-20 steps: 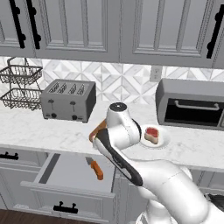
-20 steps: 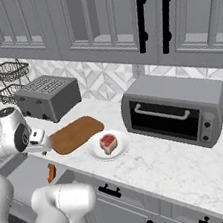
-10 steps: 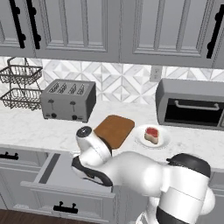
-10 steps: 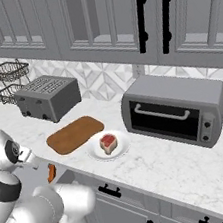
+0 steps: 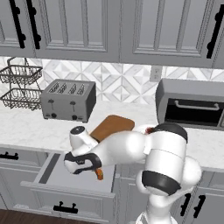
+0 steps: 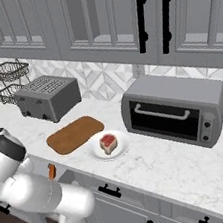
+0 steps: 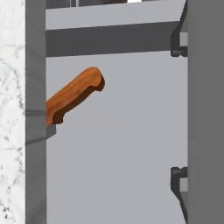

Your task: Pick up the knife from the drawer and place it on the cutting board. Then place the meat from the plate to the cutting board.

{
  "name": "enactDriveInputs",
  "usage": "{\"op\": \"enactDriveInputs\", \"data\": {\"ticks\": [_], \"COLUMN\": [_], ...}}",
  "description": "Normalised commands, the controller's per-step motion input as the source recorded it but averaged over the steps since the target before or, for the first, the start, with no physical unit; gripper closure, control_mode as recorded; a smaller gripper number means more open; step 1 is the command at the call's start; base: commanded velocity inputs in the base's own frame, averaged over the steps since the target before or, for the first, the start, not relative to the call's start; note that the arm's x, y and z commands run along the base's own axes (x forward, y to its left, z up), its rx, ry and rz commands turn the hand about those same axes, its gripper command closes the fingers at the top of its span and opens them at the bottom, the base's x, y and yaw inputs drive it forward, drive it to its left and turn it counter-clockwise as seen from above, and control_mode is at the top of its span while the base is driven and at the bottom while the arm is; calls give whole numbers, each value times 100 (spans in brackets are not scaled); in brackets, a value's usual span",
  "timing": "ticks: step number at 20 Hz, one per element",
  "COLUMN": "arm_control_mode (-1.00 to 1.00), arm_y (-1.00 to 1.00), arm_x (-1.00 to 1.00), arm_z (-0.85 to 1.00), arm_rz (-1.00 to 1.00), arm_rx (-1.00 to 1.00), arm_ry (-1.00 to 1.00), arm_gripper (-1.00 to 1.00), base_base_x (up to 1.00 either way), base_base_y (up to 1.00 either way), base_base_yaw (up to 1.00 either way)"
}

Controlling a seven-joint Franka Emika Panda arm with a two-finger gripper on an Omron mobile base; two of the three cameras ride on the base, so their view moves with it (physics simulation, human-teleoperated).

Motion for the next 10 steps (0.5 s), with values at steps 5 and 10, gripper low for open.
{"op": "enactDriveInputs", "data": {"ticks": [5, 10], "arm_control_mode": [-100, -100], "arm_y": [0, 0], "arm_x": [-47, -21], "arm_z": [-55, -22], "arm_rz": [0, 0], "arm_rx": [7, 1], "arm_ry": [0, 0], "arm_gripper": [-100, -100], "base_base_x": [0, 0], "base_base_y": [0, 0], "base_base_yaw": [0, 0]}}
